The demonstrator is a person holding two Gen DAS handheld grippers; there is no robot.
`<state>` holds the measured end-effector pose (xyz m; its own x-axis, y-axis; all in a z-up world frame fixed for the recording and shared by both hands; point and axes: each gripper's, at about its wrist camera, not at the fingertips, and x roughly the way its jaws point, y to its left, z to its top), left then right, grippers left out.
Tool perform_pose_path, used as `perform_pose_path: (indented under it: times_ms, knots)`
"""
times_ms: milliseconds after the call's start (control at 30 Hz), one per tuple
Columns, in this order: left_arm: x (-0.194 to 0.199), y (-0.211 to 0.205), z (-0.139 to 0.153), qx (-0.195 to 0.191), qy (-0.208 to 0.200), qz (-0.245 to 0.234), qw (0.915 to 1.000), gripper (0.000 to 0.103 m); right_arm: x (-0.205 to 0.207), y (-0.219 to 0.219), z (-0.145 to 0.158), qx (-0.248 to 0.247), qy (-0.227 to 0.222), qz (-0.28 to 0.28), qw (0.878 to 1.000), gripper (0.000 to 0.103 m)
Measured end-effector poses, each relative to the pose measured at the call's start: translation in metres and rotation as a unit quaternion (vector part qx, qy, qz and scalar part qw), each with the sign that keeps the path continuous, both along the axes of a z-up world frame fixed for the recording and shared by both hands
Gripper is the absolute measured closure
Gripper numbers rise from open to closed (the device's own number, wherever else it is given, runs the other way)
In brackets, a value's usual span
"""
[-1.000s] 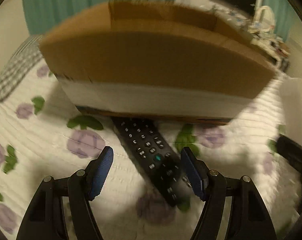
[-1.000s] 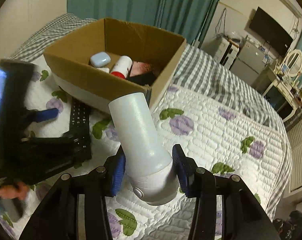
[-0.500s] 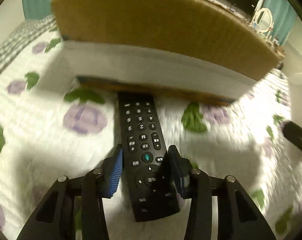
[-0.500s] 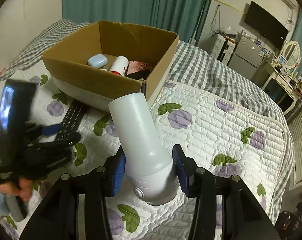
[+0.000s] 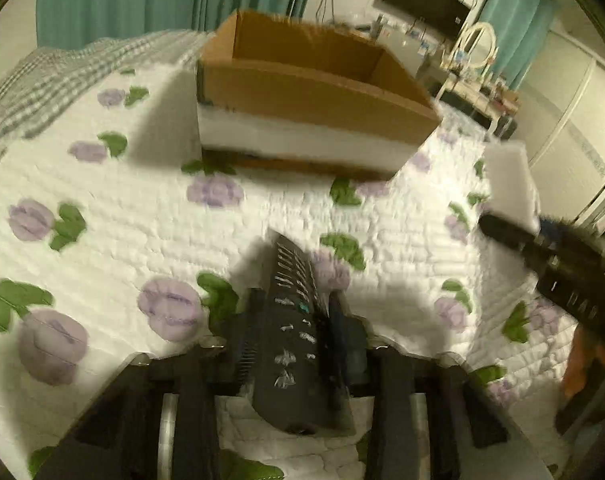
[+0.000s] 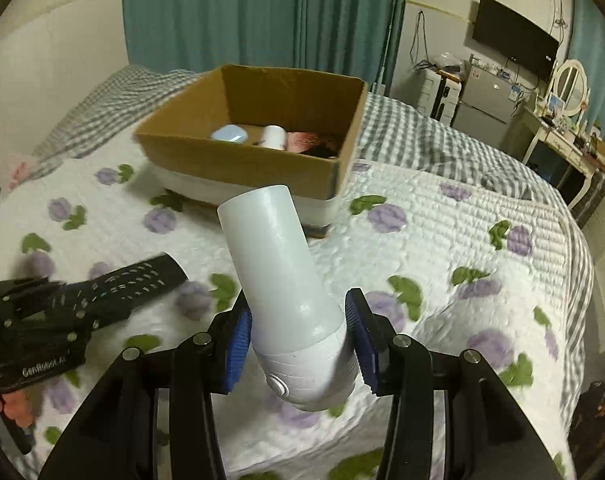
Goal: Organize rigid objects
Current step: 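Grasp the black remote with the left tool while the right tool holds the spray bottle, then lower the remote and spray bottle into the box and open both tools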
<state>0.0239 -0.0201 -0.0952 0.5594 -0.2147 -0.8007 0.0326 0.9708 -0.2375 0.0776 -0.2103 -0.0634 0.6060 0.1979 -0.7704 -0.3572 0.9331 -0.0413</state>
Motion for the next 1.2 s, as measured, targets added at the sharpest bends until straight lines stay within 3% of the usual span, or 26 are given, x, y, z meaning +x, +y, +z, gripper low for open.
perform_pose_path:
  times_ms: [67,300,533,700,900,1067,1200]
  knots:
    - [0.003,0.004,0.008,-0.021,-0.004,-0.002,0.9998,0.083,-0.004,0.005,0.005,0.000,-0.001,0.000,1.000,0.058]
    - [0.007,0.013,0.024,-0.027,-0.029,0.001,0.9992,0.084,-0.010,0.022,0.027,-0.010,-0.023,0.007,1.000,0.058]
    - [0.018,0.013,0.097,-0.002,-0.129,-0.001,0.9916,0.084,0.014,0.032,0.070,-0.013,-0.064,0.015,0.998,0.058]
    - [0.070,0.013,0.136,0.025,-0.177,0.002,0.9840,0.084,0.057,0.039,0.096,0.000,-0.090,0.016,0.996,0.058]
    - [0.153,0.006,0.122,0.057,-0.173,0.003,0.9832,0.084,0.119,0.049,0.092,0.009,-0.099,0.012,0.995,0.058]
    - [0.203,0.000,0.092,0.084,-0.171,-0.004,0.9817,0.084,0.164,0.050,0.065,0.016,-0.087,0.004,0.996,0.058]
    - [0.225,-0.004,0.062,0.092,-0.165,-0.017,0.9819,0.083,0.188,0.052,0.035,0.001,-0.051,0.007,0.999,0.058]
